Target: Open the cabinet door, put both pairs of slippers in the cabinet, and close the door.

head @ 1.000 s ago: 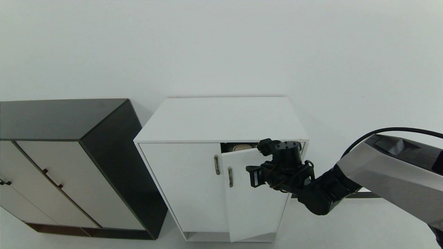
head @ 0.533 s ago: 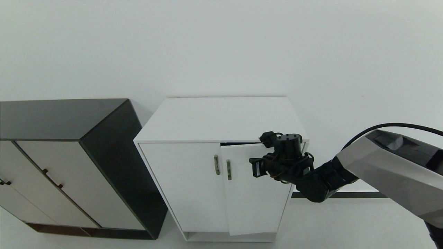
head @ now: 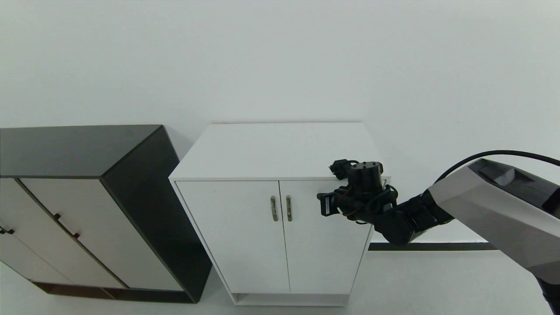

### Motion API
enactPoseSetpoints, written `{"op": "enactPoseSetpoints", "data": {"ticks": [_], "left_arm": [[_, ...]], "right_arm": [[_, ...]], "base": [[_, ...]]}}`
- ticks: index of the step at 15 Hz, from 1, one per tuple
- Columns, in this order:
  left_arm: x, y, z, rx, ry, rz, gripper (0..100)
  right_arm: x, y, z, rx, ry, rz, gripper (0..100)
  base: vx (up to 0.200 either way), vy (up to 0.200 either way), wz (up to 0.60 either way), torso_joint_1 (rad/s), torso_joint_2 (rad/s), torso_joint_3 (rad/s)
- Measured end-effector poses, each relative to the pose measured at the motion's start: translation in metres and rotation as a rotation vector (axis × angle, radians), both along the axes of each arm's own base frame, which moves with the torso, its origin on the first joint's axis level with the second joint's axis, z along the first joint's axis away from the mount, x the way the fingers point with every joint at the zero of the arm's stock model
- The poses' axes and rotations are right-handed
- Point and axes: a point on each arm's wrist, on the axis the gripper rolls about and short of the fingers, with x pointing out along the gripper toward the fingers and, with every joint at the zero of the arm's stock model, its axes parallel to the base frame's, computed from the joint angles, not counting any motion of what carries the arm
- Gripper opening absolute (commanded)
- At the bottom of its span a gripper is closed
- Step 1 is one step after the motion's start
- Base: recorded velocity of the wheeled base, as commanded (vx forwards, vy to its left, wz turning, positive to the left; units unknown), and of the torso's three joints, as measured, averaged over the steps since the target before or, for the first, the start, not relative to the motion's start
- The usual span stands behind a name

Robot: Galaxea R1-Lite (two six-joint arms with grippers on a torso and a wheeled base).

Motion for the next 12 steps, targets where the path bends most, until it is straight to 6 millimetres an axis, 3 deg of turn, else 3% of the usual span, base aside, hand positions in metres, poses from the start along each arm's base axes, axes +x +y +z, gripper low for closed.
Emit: {"op": "enactPoseSetpoints", "data": {"ticks": [7, 12], "left_arm": [[0.0, 0.0, 0.0, 0.0, 0.0, 0.0, 0], [0.0, 0.0, 0.0, 0.0, 0.0, 0.0, 0]], "right_arm": [[-0.004, -0.002, 0.004, -0.001, 0.0, -0.001, 0], [-0.046, -0.022, 0.021, -0.016, 0.02, 0.007, 0]], "base": [[0.0, 0.0, 0.0, 0.0, 0.0, 0.0], [0.0, 0.0, 0.0, 0.0, 0.0, 0.0]]}}
